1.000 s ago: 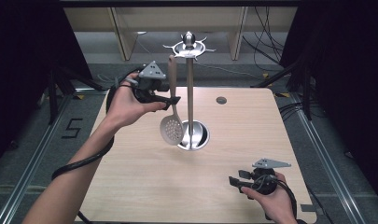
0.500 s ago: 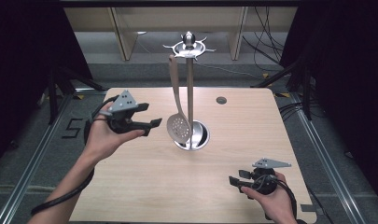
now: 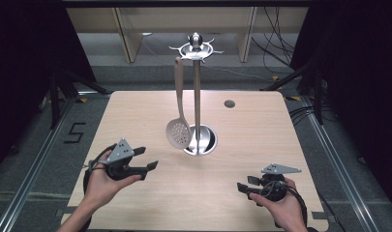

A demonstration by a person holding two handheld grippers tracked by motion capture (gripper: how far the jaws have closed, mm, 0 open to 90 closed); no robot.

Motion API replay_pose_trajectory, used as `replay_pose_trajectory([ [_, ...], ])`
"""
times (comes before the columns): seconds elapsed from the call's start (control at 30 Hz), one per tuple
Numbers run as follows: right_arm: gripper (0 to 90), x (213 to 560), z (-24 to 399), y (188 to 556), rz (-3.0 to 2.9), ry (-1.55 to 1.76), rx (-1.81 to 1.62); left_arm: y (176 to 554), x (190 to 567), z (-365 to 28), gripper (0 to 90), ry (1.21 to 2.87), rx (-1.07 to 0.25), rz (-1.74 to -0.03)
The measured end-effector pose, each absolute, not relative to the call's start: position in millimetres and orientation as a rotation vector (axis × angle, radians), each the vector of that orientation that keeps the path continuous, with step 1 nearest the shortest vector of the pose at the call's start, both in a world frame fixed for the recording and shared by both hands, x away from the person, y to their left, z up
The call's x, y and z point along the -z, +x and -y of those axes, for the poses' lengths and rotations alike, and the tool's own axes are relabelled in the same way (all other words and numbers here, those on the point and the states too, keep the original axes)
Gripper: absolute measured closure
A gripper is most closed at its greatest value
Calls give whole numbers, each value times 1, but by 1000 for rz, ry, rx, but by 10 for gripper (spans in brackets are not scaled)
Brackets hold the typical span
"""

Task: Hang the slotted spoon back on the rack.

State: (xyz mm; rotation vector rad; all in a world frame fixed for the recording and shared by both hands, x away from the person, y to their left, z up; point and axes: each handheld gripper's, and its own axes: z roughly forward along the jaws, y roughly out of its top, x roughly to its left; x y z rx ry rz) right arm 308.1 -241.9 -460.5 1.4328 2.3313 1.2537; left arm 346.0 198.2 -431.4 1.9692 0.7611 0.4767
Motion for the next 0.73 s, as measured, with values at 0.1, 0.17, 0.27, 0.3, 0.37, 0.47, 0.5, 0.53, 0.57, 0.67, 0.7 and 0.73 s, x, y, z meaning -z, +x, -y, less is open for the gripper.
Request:
replay_pose_trajectory([
  [0.1,454,461,242,308,-2330,1434,-1249,336,452,-196,326,1961,-466,-806],
  [0.17,453,460,241,307,-2330,1449,-1252,332,460,-193,328,1971,-446,-823],
  [0.27,452,460,240,306,-2327,1460,-1268,328,463,-187,328,1968,-428,-823],
  [0.3,452,460,239,306,-2332,1472,-1259,328,463,-187,328,1980,-438,-813],
  [0.37,450,461,240,306,-2331,1463,-1258,329,464,-185,328,1975,-439,-816],
  [0.47,448,461,240,306,-2333,1461,-1251,330,468,-187,334,2017,-424,-817],
  [0.5,448,460,241,305,-2341,1458,-1245,331,471,-186,338,2000,-425,-816],
  [0.53,448,460,241,305,-2341,1458,-1245,331,471,-186,338,2008,-416,-817],
  [0.57,447,460,241,305,-2339,1457,-1244,331,472,-186,338,2010,-419,-820],
  [0.67,446,460,240,305,-2338,1461,-1246,331,472,-186,340,2012,-413,-819],
  [0.7,445,461,239,305,-2340,1473,-1255,331,473,-185,342,1997,-402,-826],
  [0.73,445,461,239,305,-2339,1472,-1254,332,473,-186,342,1997,-400,-826],
])
